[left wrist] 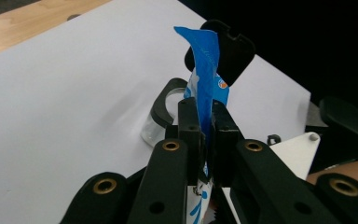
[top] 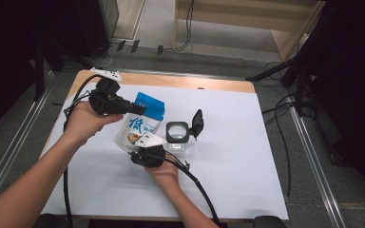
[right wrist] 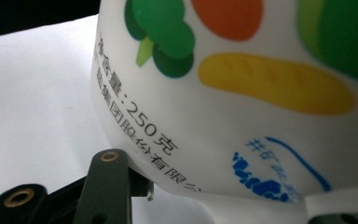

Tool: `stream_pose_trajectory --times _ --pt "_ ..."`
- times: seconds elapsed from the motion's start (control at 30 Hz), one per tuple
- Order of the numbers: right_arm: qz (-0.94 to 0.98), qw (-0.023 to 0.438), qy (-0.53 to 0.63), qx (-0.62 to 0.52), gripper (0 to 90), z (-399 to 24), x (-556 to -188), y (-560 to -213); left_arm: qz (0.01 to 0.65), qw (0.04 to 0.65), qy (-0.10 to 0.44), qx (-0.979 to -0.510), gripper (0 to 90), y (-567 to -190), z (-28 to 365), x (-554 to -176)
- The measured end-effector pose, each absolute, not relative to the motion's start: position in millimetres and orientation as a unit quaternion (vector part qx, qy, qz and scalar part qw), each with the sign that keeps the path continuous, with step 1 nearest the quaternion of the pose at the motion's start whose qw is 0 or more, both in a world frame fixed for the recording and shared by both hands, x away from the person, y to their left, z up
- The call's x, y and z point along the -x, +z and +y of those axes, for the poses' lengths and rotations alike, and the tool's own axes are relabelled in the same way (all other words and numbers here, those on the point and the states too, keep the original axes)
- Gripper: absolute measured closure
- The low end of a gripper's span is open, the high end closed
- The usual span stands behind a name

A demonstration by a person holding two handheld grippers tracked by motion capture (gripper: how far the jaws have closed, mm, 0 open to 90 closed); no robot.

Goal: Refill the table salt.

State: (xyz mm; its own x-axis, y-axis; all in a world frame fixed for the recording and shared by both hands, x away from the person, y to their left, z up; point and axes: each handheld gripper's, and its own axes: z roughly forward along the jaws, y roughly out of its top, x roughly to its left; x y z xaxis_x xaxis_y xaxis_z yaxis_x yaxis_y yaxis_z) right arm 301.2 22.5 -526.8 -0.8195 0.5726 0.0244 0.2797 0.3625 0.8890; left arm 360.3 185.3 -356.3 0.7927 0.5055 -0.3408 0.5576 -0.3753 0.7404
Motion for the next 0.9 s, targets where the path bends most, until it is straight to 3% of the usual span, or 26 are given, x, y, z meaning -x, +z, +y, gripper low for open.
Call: stream_pose_trajectory --times 0.13,0.23,0.3,0.53,0.9 --pt "0.81 0.149 0.503 -0.262 51.7 19.9 -299.1 -526.2 0.32 0.453 -0.024 -0.831 87.9 -356.9 179.5 -361.3" --pt "0.815 0.168 0.494 -0.252 40.3 21.8 -296.3 -524.7 0.321 0.447 -0.028 -0.835 87.8 -359.2 176.2 -362.2" --pt "0.818 0.178 0.493 -0.239 42.6 23.0 -293.1 -523.2 0.32 0.449 -0.03 -0.834 87.5 -360.1 175.5 -363.0" --pt "0.809 0.146 0.518 -0.235 52.5 20.3 -292.3 -519.8 0.317 0.466 -0.04 -0.825 83.5 -359.9 176.8 -363.7" --pt "0.801 0.125 0.533 -0.244 56.7 10.3 -290.7 -518.8 0.289 0.444 -0.034 -0.848 77.0 -370.8 180.4 -355.9"
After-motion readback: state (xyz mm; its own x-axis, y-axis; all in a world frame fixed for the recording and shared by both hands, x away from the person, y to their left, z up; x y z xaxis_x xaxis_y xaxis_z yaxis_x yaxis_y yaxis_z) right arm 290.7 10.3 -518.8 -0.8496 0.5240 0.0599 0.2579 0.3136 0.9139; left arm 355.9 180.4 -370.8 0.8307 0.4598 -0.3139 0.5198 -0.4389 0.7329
